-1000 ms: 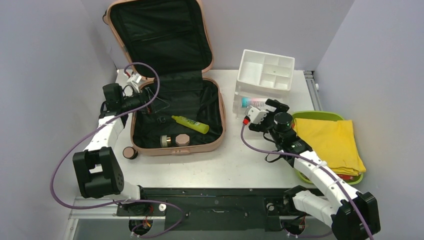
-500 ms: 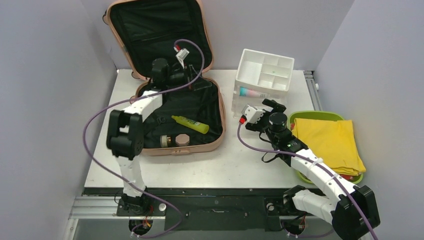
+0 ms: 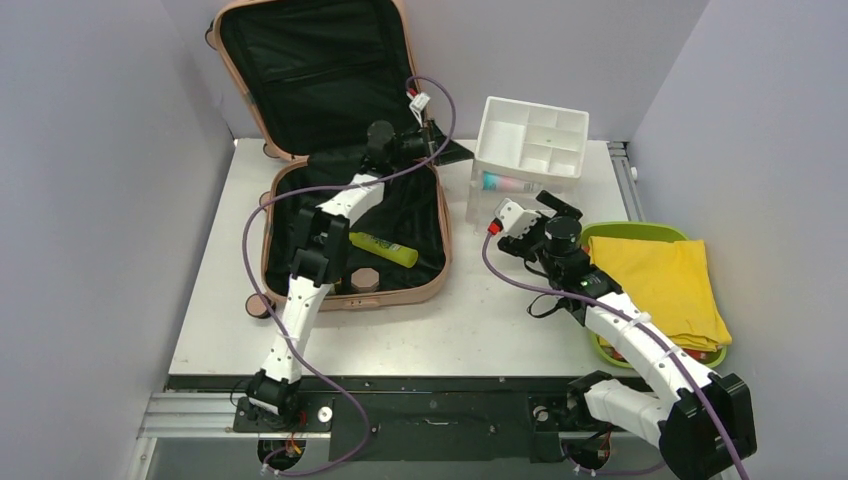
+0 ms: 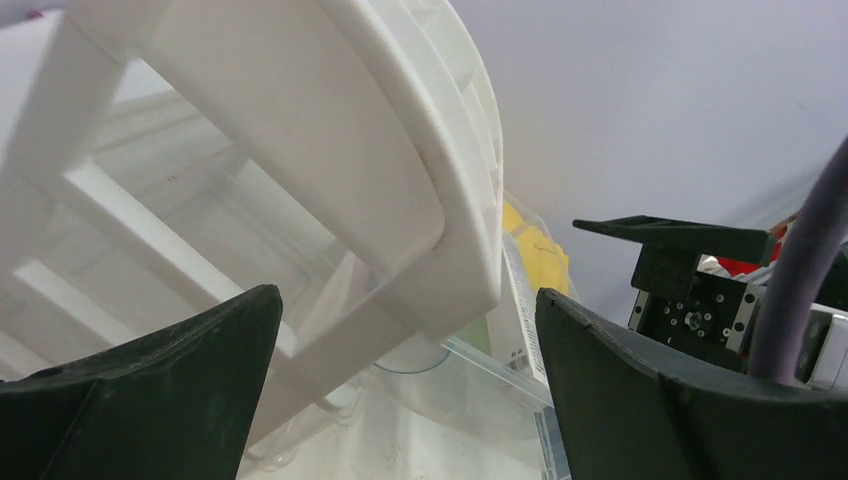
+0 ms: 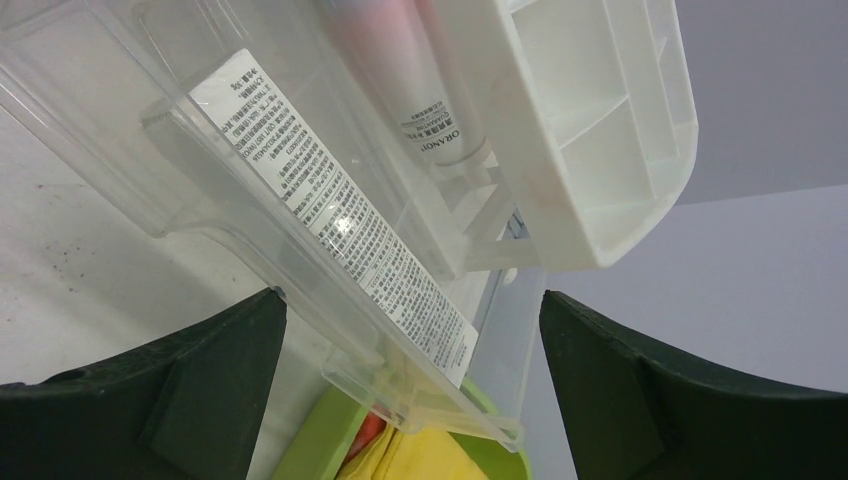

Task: Open, take out, and arrange the luggage
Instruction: Close the drawer of the storage box.

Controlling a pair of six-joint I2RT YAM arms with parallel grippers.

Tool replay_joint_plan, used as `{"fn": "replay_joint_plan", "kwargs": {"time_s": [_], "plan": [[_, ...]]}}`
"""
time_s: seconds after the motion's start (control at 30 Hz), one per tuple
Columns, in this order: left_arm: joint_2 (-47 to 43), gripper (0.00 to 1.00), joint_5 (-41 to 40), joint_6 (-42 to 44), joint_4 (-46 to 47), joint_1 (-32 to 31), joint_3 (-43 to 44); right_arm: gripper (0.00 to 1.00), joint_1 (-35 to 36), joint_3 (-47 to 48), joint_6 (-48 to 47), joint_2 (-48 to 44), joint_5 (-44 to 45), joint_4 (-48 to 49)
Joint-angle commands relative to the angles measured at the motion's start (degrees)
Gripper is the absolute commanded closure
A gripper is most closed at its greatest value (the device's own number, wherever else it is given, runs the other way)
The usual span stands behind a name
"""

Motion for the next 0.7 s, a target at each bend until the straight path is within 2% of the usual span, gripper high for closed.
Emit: {"fn": "replay_joint_plan", "kwargs": {"time_s": [0.0, 0.17, 0.3, 0.43, 0.67], "plan": [[2.32, 0.04, 0.61, -8.04, 10.71, -2.24, 1.27, 0.09, -0.89, 4.83, 3.35, -0.75, -0.11, 2.34], [0.49, 0.04, -0.06, -18.36, 24.22, -2.98, -7.19, 0.09, -1.77, 5.99, 4.31, -1.33, -0.46, 1.11], [-3.75, 0.04, -0.99, -19.30, 28.48, -3.34, -15.97, 0.09, -1.91, 7.12, 5.35, -0.28, -1.09, 0.72], [-7.52, 0.04, -2.40, -18.44, 29.54, -3.99, -23.31, 0.09, -1.72, 7.46, 6.31, 0.91, -2.66, 0.50], [-9.12, 0.04, -4.85, -13.15, 20.68, -2.77, -21.73, 0.09, -1.68, 7.03, 6.69, 0.97, -3.03, 0.75]]}}
